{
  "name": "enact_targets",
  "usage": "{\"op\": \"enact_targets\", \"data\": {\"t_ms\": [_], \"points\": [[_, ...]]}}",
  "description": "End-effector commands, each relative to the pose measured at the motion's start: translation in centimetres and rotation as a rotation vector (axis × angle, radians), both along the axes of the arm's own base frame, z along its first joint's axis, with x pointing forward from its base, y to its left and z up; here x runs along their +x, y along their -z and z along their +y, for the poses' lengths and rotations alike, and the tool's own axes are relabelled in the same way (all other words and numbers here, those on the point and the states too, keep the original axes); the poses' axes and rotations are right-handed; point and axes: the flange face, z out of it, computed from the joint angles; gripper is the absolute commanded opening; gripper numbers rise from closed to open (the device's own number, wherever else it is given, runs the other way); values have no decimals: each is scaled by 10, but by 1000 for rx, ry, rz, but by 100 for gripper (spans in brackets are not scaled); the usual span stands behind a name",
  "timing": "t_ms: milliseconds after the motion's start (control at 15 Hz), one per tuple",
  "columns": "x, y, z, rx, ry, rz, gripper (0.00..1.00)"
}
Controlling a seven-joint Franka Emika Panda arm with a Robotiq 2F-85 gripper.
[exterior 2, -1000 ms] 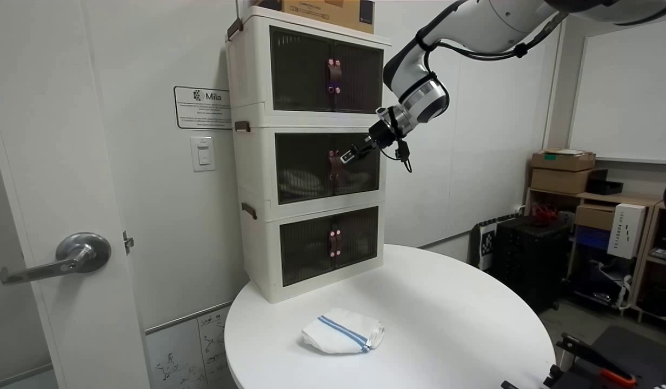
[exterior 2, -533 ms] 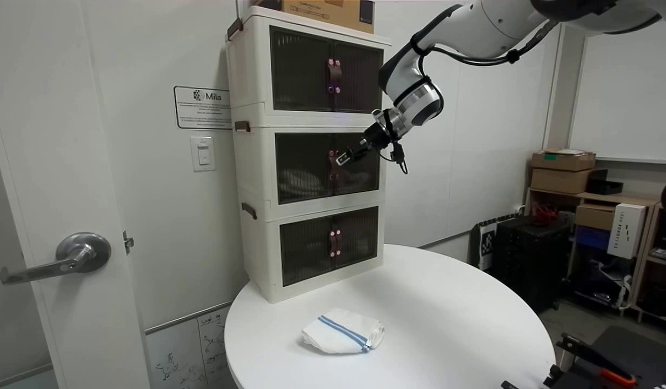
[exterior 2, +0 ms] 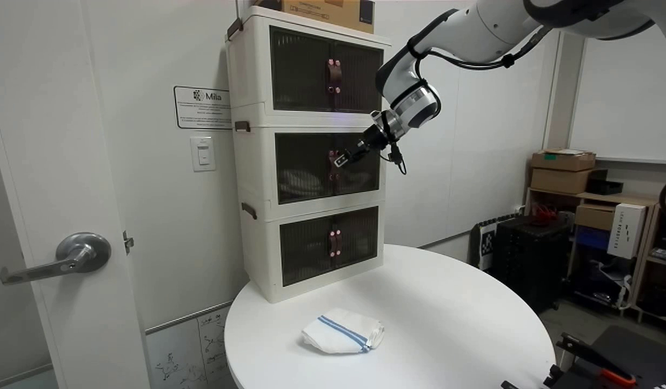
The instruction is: Open the right cabinet door of the middle compartment
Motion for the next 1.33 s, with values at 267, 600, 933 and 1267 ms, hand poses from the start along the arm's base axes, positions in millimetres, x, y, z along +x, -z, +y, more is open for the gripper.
{"op": "enact_targets", "data": {"t_ms": [267,600,933,1267], "points": [[20,0,11,-9,-35,-32,75],[22,-3,11,-35,-57,-35,44],[19,-6,9,-51,-70,-37,11],[16,-2,33,-32,-155,-47,11]]}}
